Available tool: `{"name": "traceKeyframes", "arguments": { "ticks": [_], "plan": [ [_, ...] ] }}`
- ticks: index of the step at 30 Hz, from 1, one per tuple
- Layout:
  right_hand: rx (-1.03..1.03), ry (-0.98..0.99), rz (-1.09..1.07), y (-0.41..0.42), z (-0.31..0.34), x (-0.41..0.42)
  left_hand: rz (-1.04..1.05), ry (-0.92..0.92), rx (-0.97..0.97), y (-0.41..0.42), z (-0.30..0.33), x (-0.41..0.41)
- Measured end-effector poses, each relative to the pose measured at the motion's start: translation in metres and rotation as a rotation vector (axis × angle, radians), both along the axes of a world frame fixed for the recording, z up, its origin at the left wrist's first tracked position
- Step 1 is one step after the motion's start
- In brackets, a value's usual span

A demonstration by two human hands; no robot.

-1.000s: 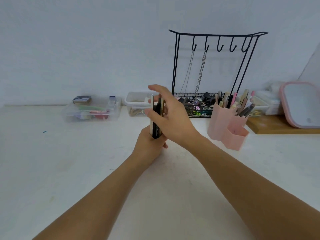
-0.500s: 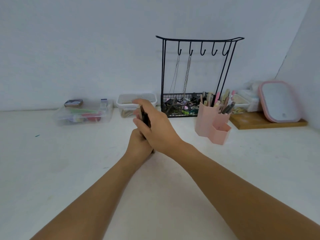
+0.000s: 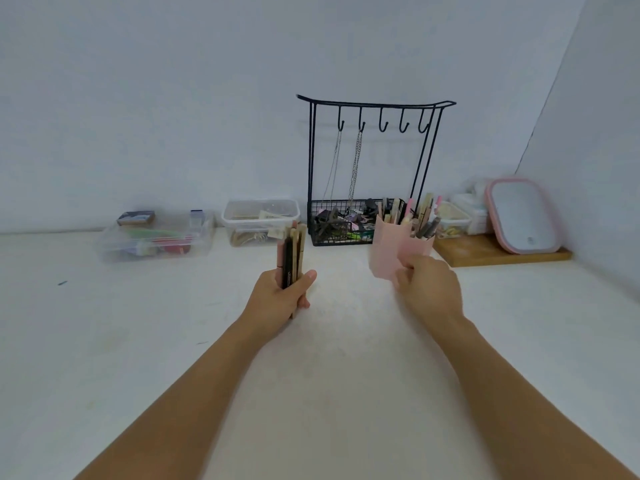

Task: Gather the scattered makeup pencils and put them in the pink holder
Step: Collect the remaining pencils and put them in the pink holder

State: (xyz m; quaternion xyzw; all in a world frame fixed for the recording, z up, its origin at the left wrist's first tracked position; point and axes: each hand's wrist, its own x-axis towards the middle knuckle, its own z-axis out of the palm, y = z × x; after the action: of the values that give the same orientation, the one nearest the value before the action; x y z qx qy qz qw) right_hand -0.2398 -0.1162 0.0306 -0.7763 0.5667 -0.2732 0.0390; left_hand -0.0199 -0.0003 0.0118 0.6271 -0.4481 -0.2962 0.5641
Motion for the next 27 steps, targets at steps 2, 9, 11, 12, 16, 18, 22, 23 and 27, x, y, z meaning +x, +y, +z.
{"name": "traceKeyframes", "arguments": {
  "ticks": [2,9,11,12,16,18,22,23,27],
  "plan": [
    [0.015,-0.075,0.064,0.003,-0.005,0.015,0.006,-0.041,0.002,-0.001,-0.002,0.002],
    [0.032,-0.127,0.321,0.033,-0.009,0.056,0.102,0.128,-0.046,-0.003,-0.002,0.003],
    [0.059,-0.109,0.405,0.040,-0.008,0.066,0.126,0.141,-0.081,0.001,-0.003,0.001],
    [0.059,-0.131,0.437,0.045,-0.008,0.070,0.133,0.137,-0.099,0.002,-0.003,0.000],
    [0.095,-0.559,0.497,0.071,0.009,0.065,0.142,0.032,-0.153,0.009,-0.001,-0.009],
    [0.354,-0.742,0.668,0.083,0.021,0.065,0.084,-0.116,-0.168,0.014,0.000,-0.017],
    [0.470,-0.790,0.562,0.097,0.013,0.085,-0.045,-0.351,-0.043,0.014,-0.003,-0.039],
    [0.432,-0.816,0.460,0.097,0.011,0.089,-0.073,-0.374,-0.045,0.013,-0.005,-0.041],
    [0.471,-1.034,0.364,0.089,0.011,0.084,-0.162,-0.460,-0.090,0.013,-0.003,-0.048]
  ]
}}
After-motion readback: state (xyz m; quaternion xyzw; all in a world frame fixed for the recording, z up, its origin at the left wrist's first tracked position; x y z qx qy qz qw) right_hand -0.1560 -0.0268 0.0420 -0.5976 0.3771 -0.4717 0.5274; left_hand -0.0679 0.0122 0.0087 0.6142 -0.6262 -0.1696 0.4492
